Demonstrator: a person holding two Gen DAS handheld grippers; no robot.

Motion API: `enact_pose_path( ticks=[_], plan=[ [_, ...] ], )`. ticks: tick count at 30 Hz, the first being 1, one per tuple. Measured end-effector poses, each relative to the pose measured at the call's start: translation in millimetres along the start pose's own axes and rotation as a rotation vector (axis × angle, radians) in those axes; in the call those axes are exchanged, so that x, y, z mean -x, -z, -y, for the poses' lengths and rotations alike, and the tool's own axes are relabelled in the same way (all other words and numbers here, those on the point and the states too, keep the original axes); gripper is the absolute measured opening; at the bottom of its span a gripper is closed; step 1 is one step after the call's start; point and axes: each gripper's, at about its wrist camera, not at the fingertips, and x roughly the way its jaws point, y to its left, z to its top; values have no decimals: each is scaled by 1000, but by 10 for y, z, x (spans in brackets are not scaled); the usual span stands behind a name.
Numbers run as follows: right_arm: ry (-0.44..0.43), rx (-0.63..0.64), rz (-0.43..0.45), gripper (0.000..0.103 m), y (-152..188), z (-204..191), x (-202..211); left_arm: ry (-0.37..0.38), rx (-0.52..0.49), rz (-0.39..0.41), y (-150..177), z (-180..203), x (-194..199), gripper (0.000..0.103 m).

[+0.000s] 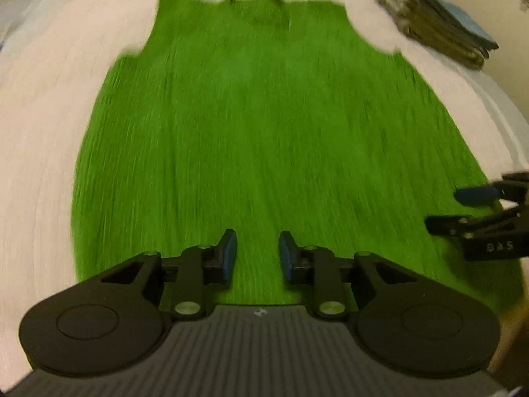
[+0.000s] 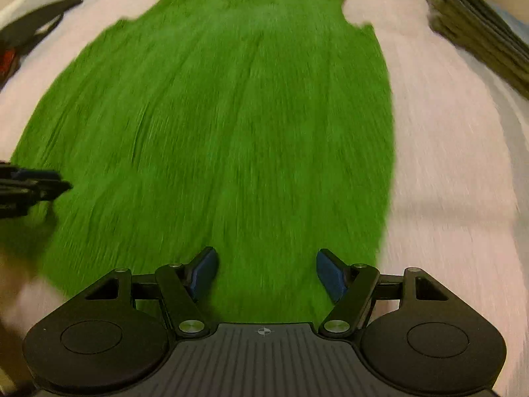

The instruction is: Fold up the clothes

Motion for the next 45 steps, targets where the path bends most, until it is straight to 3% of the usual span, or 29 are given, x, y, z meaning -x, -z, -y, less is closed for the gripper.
enact_pose_path(
  ticks=[4, 6, 9, 12, 14, 16, 18, 21, 24, 28, 29, 31, 38, 45],
  plan=[
    [22, -9, -63, 70, 151, -25, 224, -19, 43, -92, 362, 65, 274, 21],
    [32, 10, -22, 70, 38, -82, 327, -18, 63, -113, 365, 100, 388, 20],
    [-45, -39, 65, 71, -184, -95, 414, -11, 92, -101, 232, 154, 468, 20],
    [-100, -109, -9, 71, -194, -72, 229, -33, 105, -55, 37, 196, 442, 23],
    [-60, -101, -135, 70, -33, -68, 77, -67, 126, -117, 37, 178, 302, 23],
    [-58, -56, -156, 71, 68, -76, 159, -103, 162, -224, 140, 161, 194, 23],
    [-57, -55, -218, 71, 97, -28, 238, -111, 158, -247, 219, 186, 268, 24],
    [-51, -149, -351, 71, 122, 142, 283, -130, 135, -358, 254, 232, 360, 27],
    [-51, -220, -379, 71, 92, 276, 471, -152, 174, -427, 190, 217, 498, 27],
    [-41, -213, -303, 73, -149, 320, 822, -195, 158, -376, -120, 256, 820, 32],
    [-37, -208, -279, 87, -226, 300, 917, -204, 149, -354, -224, 277, 893, 32],
    [-30, -195, -225, 96, -367, 217, 1096, -221, 131, -310, -410, 330, 1017, 34],
    [-21, -154, -102, 96, -663, -18, 1535, -232, 101, -193, -778, 499, 1371, 43],
    [-14, -144, -110, 96, -617, -168, 1652, -238, 73, -149, -826, 609, 1594, 45]
  ],
)
